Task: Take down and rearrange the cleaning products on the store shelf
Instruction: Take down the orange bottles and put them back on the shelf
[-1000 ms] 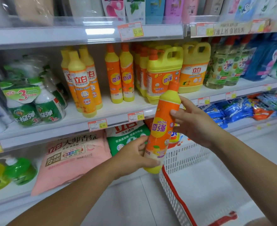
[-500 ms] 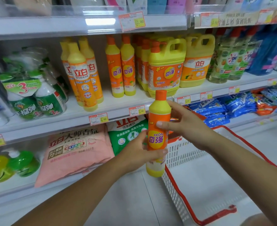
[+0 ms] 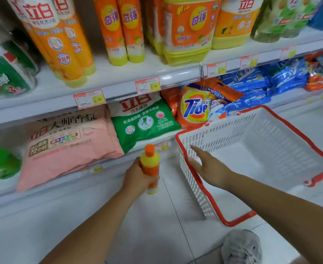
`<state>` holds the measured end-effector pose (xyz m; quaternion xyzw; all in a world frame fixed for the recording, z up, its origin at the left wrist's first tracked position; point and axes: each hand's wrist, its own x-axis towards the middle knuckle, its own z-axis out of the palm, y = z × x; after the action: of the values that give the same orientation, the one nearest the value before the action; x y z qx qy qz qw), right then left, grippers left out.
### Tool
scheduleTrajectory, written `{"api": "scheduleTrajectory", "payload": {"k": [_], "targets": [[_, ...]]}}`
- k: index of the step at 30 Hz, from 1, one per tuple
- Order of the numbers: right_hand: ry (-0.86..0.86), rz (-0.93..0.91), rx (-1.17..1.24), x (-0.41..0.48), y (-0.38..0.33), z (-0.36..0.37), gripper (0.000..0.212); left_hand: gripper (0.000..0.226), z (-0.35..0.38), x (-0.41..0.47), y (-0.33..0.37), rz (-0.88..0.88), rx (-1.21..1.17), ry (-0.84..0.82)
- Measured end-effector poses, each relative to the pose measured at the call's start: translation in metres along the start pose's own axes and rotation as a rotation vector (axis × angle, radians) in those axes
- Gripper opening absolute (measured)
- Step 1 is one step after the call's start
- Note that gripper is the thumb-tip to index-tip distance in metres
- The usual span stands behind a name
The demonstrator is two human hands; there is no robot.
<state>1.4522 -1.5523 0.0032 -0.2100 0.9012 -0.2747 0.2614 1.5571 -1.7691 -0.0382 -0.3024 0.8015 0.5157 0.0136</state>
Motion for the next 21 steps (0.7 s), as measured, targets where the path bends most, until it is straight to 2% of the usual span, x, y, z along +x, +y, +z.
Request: {"api": "scheduleTrajectory", "payload": {"k": [4,6,14,18,21], "targets": [[0.008,0.057,0.125,0.011,0.030,0.041,0.068,0.057,0.025,0.019,-0.040,-0.058,0.009,0.001],[0.037,0.057,0.151,0.014,0.036,0.053,0.065,0.060,0.035,0.029,-0.053,-0.077,0.016,-0.018],[0.065,0.027,0.158,0.019,0.045,0.058,0.059,0.066,0.062,0.036,-0.080,-0.093,0.001,-0.036],[0.046,0.050,0.144,0.015,0.039,0.056,0.059,0.070,0.053,0.039,-0.076,-0.111,0.133,-0.164],[-0.052,0.076,0.101,0.014,0.034,0.048,0.065,0.085,0.026,0.033,-0.052,-0.065,0.318,-0.282]]}}
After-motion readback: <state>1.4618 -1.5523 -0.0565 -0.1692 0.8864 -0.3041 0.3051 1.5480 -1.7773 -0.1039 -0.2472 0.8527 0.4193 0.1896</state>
